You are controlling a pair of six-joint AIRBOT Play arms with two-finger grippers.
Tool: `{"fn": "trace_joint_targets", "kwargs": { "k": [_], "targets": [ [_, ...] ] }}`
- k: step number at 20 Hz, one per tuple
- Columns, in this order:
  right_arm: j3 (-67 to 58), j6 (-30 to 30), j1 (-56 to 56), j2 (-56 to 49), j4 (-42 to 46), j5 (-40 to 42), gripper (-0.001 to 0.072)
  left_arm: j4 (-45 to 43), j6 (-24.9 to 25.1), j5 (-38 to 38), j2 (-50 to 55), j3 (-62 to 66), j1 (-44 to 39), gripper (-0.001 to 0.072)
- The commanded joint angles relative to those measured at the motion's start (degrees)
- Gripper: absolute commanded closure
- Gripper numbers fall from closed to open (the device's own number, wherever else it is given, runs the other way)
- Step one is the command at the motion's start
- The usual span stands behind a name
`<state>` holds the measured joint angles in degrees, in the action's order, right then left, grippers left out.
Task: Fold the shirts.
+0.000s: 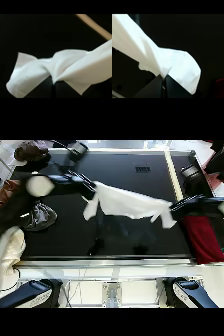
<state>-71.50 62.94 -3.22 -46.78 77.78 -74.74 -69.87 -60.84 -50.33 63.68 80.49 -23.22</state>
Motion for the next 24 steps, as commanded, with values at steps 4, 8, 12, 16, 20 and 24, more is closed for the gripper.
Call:
{"fn": "trace_joint_targets", "kwargs": {
  "k": [4, 8, 12, 16, 20, 24],
  "targets": [
    [-28.87, 1.05, -0.02, 10.86, -7.48, -3.52, 0.07, -1.53, -4.68, 2.16, -28.39, 0.13, 1.07, 0.0696],
    [-35.98, 3.54, -0.02, 9.01, -8.98, -3.34, 0.07, 1.33, -7.56, 1.16, -32.2, 0.13, 1.07, 0.0696],
    [-33.16, 4.09, -0.02, 1.79, -8.98, -9.99, 0.0699, 2.6, -8.22, -16.87, -22.47, -0.04, 1.07, 0.0696],
    [-25.16, 4.04, -0.02, -12.31, -8.92, -13.2, 0.0697, 1.09, -8.15, -31.01, -1.97, -0.07, 1.09, 0.0695],
    [-20.76, 4.13, -0.02, -30.18, -8.85, -3.5, 0.0364, -8.13, -9.4, -17.92, 18.75, 0.68, 1.64, 0.0186],
    [-26.45, 7.52, 0.04, -36.98, -2.67, 3.04, 0.0366, -18.27, -17.64, -11.74, 22.49, 8.96, 5.84, 0.0115]
  ]
}}
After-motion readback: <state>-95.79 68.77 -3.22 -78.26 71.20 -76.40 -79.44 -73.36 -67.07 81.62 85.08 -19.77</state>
